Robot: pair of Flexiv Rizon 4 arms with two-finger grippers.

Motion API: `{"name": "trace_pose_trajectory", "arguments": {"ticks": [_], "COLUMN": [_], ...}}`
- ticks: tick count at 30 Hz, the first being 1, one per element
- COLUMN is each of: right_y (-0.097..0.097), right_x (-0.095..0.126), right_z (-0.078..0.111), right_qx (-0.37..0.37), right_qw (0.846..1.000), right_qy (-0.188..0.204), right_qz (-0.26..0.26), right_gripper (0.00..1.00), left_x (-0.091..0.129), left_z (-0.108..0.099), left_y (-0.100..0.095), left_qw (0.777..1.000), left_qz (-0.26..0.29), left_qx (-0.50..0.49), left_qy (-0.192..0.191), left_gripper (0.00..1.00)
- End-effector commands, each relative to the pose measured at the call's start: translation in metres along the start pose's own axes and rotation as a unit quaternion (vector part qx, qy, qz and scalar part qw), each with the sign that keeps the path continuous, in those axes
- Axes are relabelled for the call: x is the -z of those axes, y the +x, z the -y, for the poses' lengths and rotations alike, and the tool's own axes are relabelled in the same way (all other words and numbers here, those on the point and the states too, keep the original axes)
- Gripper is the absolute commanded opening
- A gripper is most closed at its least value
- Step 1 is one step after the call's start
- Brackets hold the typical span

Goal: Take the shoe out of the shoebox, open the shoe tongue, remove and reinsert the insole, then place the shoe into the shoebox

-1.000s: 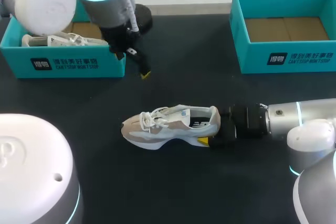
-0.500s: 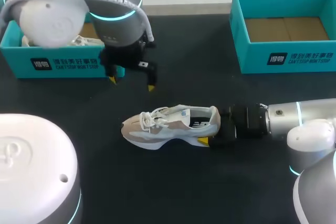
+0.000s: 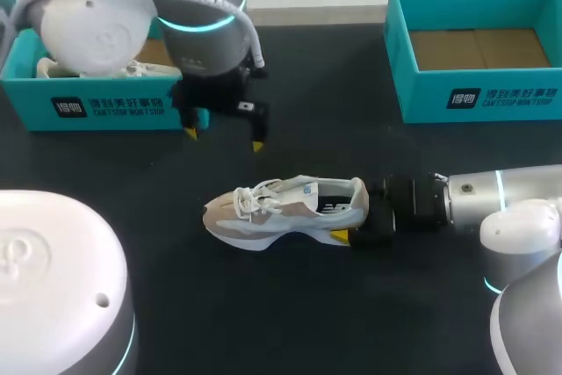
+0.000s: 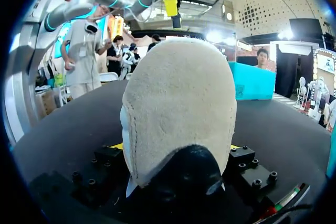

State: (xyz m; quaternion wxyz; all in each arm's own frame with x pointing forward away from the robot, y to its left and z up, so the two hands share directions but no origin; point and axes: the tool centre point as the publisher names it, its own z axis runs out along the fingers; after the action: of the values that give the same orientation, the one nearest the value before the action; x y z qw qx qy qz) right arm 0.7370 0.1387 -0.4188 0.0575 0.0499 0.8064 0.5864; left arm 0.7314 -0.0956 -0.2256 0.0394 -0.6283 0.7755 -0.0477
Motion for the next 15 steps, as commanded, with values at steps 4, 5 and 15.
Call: {"name": "trace_pose_trajectory", "arguments": {"ticks": [4,5,15], "right_y": [0.0,0.0,0.0], "right_x": [-0.004,-0.004,-0.004], "right_z": [0.002,0.002,0.002], "right_qx": [0.0,0.0,0.0], "right_qw": [1.0,1.0,1.0], "right_qy": [0.001,0.001,0.001], "right_qz": [0.001,0.001,0.001], "right_gripper": [0.0,0.0,0.0], "left_x": [-0.024,-0.027,-0.061], "left_z": [-0.004,-0.004,-0.01], "left_y": [0.042,0.048,0.09], "left_qw": [0.999,0.999,0.999], "left_qz": [0.011,0.015,0.024], "left_qx": [0.032,0.037,0.039], "left_qy": [0.007,0.005,0.008], "left_gripper": [1.0,1.0,1.0]}}
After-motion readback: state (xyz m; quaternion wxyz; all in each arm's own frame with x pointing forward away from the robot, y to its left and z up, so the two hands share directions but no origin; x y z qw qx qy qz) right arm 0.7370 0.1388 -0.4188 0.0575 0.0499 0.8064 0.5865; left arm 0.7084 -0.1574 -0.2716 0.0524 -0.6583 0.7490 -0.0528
